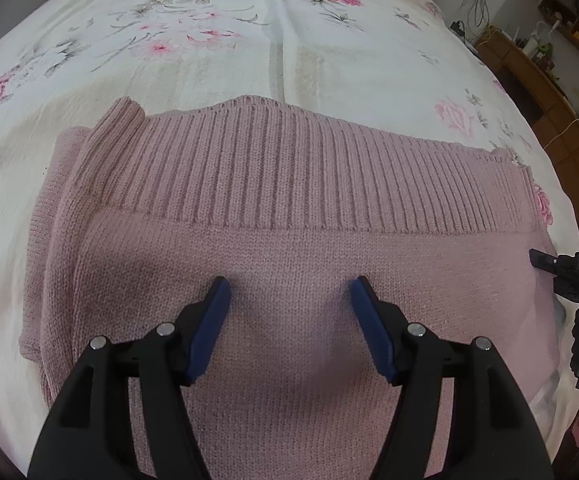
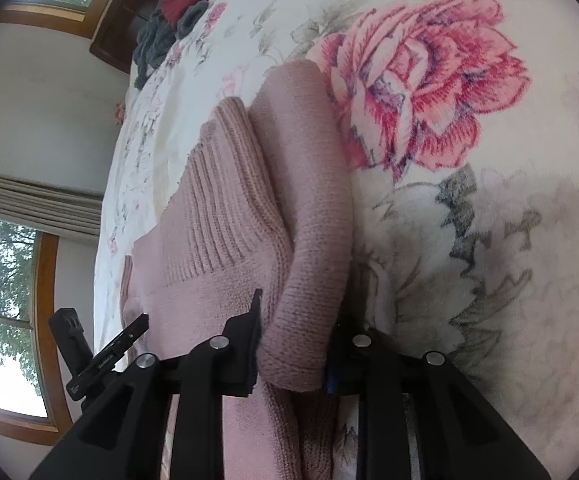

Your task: Fold small clothes

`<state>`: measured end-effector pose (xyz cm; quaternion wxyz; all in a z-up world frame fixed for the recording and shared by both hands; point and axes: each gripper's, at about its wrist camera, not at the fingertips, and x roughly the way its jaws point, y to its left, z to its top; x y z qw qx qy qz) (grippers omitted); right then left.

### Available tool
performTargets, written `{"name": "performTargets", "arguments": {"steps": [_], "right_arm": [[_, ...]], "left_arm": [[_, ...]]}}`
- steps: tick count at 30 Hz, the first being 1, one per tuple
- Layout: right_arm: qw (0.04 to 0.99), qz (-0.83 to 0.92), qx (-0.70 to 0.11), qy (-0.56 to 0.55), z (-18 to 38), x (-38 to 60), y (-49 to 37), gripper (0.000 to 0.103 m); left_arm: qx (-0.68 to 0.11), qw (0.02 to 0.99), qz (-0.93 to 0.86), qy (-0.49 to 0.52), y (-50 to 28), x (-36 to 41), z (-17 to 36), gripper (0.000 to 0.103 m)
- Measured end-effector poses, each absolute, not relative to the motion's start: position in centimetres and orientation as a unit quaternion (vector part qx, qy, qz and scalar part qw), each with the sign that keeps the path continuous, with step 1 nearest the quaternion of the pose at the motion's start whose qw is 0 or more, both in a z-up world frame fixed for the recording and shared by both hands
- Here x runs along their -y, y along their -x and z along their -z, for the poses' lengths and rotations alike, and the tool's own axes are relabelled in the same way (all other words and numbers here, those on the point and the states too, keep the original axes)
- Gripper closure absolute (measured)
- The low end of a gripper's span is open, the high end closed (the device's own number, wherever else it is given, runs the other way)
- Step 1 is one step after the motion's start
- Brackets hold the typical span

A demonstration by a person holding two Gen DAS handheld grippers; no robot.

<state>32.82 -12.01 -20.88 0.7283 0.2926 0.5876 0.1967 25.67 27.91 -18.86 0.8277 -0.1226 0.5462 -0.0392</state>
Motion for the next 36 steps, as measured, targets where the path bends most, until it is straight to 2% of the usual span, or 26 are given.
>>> {"name": "performTargets", "arguments": {"steps": [3,9,15,19,26,28,29,30,32,36], "right_arm": [[0.736,-0.175,-0.596,-0.270,19.6,11.1,-33.0,0.081],[0.775,-0.167,-0.584,-0.176,13.2,6.4,-33.0,0.082],[0.791,-0.209,-0.569,-0.088,8.4,-1.7,-32.8,0.082],[0.785,-0.230,-0.573,-0.048,8.4,-6.9,-32.3,0.082],[0.760,-0.240,-0.604,-0.011,12.1,-13.6,-32.1,0.082],[0.754,-0.235,-0.613,-0.010,13.2,-14.1,-32.3,0.080],[0.751,-0.236,-0.617,-0.016,13.5,-14.1,-32.3,0.075],[0.747,-0.239,-0.620,-0.023,13.9,-14.1,-32.3,0.065],[0.733,-0.256,-0.629,-0.045,14.6,-13.9,-32.4,0.056],[0.712,-0.280,-0.637,-0.094,14.1,-12.9,-32.4,0.053]], "left_arm": [[-0.548,0.825,0.037,0.134,-24.9,-28.3,17.8,0.040],[-0.527,0.833,0.039,0.165,-22.0,-30.9,15.6,0.040],[-0.516,0.835,0.032,0.190,-20.6,-33.3,14.5,0.040],[-0.508,0.836,0.037,0.202,-20.1,-34.1,13.9,0.040],[-0.508,0.831,0.037,0.224,-19.6,-35.1,14.2,0.040],[-0.510,0.828,0.039,0.232,-19.6,-35.2,14.4,0.040],[-0.510,0.827,0.039,0.235,-19.6,-35.2,14.6,0.040],[-0.510,0.826,0.040,0.237,-19.7,-35.2,14.7,0.040],[-0.512,0.821,0.045,0.248,-19.8,-35.1,14.8,0.040],[-0.510,0.810,0.061,0.282,-20.2,-34.7,14.8,0.040]]}}
